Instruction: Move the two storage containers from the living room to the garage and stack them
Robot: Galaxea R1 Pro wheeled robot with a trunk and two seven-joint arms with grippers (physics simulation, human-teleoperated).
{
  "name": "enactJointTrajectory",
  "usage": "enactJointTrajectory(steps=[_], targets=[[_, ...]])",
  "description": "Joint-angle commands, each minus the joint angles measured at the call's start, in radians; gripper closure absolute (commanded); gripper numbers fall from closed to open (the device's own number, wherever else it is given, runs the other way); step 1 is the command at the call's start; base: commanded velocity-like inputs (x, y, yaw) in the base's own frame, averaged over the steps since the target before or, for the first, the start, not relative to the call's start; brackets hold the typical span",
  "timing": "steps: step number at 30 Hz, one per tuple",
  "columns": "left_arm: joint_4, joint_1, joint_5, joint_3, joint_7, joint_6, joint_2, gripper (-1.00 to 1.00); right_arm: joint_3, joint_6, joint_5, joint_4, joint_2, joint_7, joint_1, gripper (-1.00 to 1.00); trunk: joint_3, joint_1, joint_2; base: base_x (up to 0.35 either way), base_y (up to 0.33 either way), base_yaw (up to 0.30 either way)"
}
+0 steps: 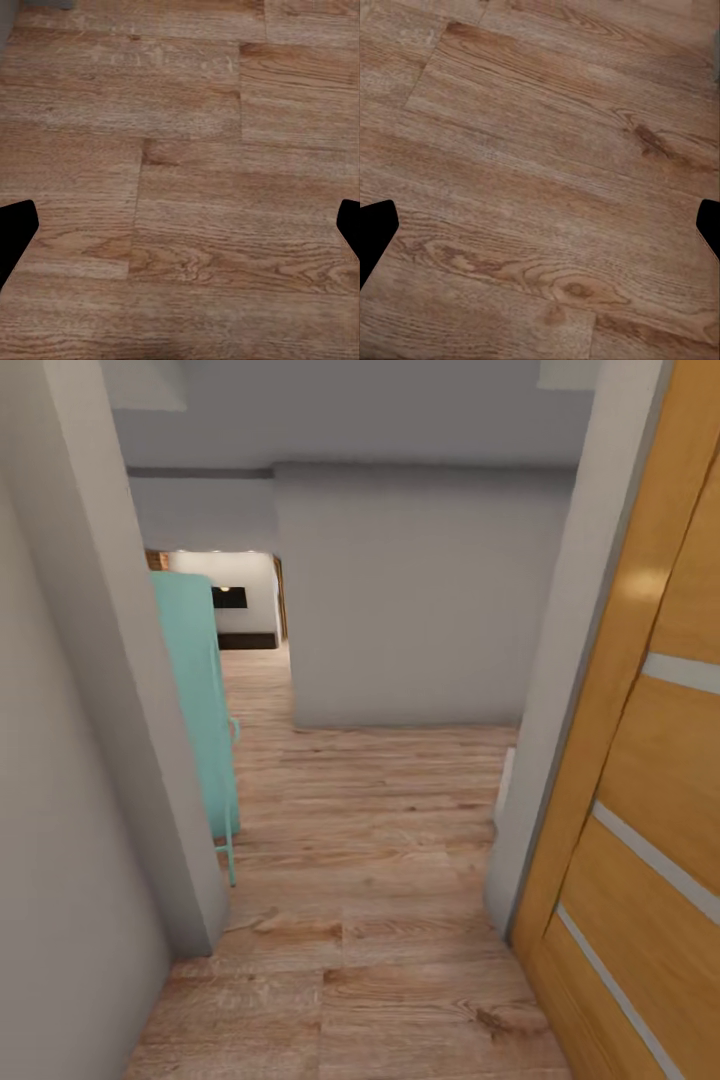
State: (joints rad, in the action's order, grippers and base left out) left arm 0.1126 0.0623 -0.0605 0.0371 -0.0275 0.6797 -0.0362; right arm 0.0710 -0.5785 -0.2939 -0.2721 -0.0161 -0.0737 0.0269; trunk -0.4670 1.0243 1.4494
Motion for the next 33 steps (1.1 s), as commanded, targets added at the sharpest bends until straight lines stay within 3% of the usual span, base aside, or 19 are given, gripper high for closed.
enactJointTrajectory(steps=[1, 26, 33], targets=[[-0.001, 0.001, -0.002, 0.003, 0.001, 0.003, 0.0, -1.0, 0.007, -0.001, -0.002, 0.001, -0.001, -0.008, 0.001, -1.0, -0.001, 0.001, 0.0, 0.331, 0.0, 0.013], [-0.001, 0.001, -0.003, 0.003, 0.0, 0.004, 0.001, -1.0, 0.007, -0.001, -0.002, 0.001, -0.001, -0.006, 0.001, -1.0, -0.001, 0.001, 0.0, 0.331, 0.0, 0.009], [-0.001, 0.001, -0.003, 0.003, 0.0, 0.004, 0.001, -1.0, 0.007, -0.001, -0.002, 0.001, -0.001, -0.006, 0.001, -1.0, -0.001, 0.001, 0.0, 0.331, 0.0, 0.139]])
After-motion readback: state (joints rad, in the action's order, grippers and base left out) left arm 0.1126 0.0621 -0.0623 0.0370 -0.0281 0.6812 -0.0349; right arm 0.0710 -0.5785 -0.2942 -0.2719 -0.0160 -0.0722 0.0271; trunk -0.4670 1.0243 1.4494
